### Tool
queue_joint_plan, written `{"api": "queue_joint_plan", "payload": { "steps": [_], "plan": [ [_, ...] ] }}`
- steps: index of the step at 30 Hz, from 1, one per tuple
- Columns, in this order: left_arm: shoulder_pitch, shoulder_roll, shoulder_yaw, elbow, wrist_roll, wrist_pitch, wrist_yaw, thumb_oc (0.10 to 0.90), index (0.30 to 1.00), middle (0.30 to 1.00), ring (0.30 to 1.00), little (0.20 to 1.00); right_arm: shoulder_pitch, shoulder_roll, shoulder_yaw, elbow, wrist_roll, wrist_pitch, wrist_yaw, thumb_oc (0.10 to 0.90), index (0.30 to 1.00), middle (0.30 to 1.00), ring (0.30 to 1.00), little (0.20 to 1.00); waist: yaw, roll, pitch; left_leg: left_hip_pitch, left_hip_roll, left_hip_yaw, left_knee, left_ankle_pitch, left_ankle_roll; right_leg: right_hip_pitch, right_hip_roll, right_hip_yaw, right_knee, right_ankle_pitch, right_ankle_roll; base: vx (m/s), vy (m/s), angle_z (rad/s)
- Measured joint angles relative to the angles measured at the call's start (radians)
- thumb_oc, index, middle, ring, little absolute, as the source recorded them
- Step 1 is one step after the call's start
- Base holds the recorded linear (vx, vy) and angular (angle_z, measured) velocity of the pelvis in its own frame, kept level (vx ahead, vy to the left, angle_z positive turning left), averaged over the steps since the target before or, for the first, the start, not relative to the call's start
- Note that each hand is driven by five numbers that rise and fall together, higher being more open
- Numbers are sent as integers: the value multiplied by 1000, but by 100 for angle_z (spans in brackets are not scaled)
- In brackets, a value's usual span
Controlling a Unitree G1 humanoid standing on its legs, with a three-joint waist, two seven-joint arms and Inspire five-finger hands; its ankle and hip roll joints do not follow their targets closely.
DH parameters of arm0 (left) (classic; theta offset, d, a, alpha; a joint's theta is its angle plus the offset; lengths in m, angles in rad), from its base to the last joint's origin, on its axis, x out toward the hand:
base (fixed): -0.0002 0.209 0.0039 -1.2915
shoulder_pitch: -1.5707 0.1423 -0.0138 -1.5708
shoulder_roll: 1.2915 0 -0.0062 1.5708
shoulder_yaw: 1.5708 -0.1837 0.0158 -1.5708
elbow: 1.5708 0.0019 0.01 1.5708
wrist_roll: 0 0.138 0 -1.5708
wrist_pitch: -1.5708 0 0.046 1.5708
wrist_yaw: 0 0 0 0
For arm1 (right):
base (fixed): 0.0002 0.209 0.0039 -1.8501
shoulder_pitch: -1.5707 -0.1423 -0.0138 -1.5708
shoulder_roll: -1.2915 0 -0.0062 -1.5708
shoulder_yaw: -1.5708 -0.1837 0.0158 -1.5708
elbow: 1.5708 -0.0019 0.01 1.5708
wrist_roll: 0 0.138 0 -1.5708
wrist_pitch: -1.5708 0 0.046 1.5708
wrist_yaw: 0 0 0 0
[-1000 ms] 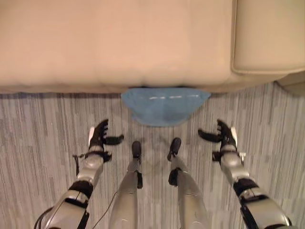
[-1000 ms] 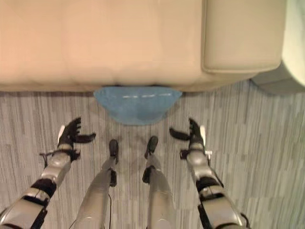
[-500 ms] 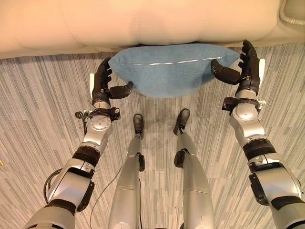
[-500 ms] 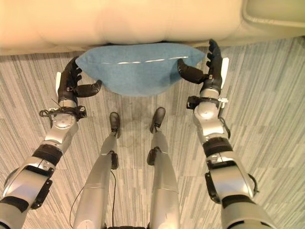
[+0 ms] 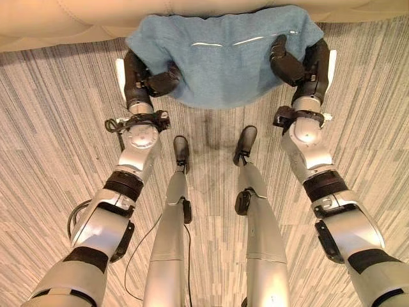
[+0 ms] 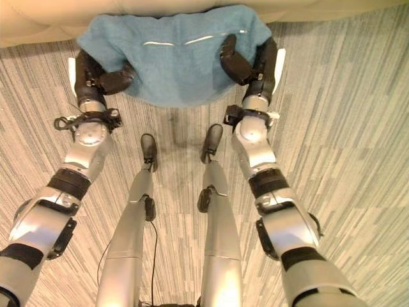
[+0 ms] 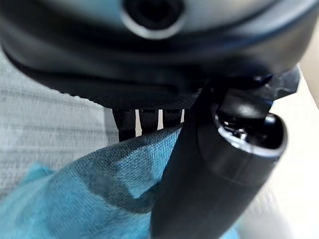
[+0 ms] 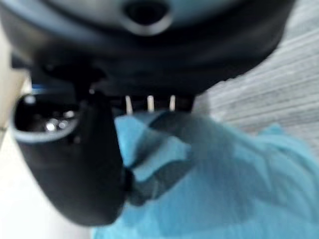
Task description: Pick up all the scattered cushions and arrange them neatly on the sofa.
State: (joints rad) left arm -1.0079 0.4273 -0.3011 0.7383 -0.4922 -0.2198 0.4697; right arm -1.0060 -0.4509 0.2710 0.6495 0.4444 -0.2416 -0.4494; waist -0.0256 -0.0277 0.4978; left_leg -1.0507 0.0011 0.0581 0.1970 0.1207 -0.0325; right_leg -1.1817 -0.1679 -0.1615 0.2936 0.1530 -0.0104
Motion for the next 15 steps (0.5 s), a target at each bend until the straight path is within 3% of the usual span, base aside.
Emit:
{"api": "queue_joint_plan", "payload": {
  "steps": [5,6,7,8,11,12,15],
  "plan": [
    [190,-24,93,-214,-17,7,-3,400,300,300,300,300,186,50,-72,-135,3,-1,59,400,300,300,300,300,1,1,0,140,1,2,-33,5,0,128,1,2,-14,0,-1,40,-16,-2],
    [267,-49,105,-260,-16,2,-3,400,300,300,300,300,262,75,-81,-177,2,-6,63,400,300,300,300,300,0,5,-61,132,0,2,-33,-3,6,120,1,3,-11,-16,19,51,-21,5],
    [357,-78,109,-323,-15,-16,-3,400,300,300,300,300,359,89,-93,-234,1,-35,71,400,300,300,300,300,5,9,-175,65,-3,1,-28,-5,4,49,-3,7,11,-33,29,31,-44,8],
    [386,-100,124,-345,-16,-17,-5,400,300,300,300,300,378,92,-103,-254,1,-37,78,400,300,300,300,300,8,9,-173,86,-3,-2,-26,1,0,69,-3,5,19,-29,18,-43,-52,6],
    [530,-150,127,-385,-16,-16,-17,400,300,300,300,300,518,108,-87,-321,-2,-31,88,400,300,300,300,300,9,9,-172,251,5,-10,-57,0,-2,230,1,-19,12,-38,13,-79,-51,3],
    [597,-155,103,-394,-14,-16,-32,400,300,300,300,300,604,118,-81,-351,-8,-33,102,400,300,300,300,300,11,9,-172,366,10,-15,-108,1,-3,338,10,-27,-17,-53,16,-8,-49,6],
    [681,-155,96,-403,5,-16,-66,400,300,300,300,300,686,133,-82,-353,-8,-35,124,400,300,300,300,300,10,10,-180,499,14,-15,-155,-4,-10,459,15,-27,-39,-79,40,35,-52,-5]
  ]
}}
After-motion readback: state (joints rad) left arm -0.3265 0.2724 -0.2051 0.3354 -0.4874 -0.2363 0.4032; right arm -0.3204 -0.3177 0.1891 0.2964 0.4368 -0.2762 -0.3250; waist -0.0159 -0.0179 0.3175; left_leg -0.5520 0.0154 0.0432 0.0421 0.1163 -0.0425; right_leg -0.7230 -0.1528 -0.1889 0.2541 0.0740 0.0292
